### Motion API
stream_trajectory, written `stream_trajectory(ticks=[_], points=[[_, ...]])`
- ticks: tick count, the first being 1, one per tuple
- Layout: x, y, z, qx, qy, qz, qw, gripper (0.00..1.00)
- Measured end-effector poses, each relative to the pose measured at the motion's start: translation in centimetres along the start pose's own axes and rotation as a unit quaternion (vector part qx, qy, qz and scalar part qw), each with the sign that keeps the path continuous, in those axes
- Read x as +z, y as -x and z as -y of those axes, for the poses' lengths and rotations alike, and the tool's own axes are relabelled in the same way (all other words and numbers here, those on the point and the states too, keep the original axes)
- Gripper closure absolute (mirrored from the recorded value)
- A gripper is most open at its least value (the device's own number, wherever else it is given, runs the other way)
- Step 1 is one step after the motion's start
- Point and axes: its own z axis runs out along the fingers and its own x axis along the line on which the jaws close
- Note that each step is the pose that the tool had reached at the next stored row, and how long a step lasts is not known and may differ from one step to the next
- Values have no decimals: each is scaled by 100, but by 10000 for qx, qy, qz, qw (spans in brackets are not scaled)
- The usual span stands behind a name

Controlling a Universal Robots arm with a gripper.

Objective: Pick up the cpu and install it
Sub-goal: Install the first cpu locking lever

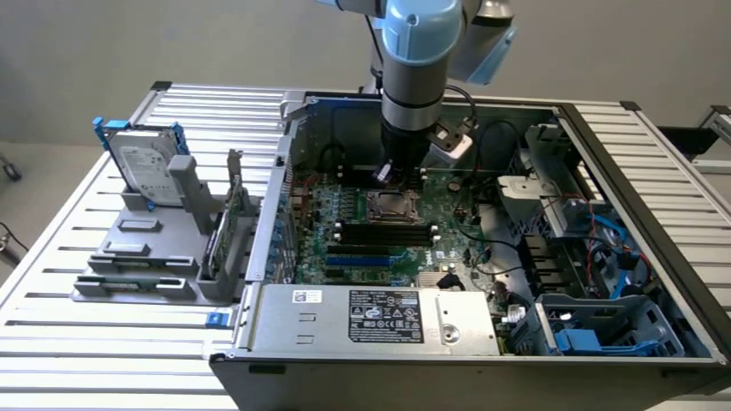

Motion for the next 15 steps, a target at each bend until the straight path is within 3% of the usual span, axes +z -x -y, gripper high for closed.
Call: stream_trajectory(ticks=[9,15], points=[[-2,5,-10,14,-93,-70,9999,89],[-4,9,-25,18,-106,-84,9999,89]])
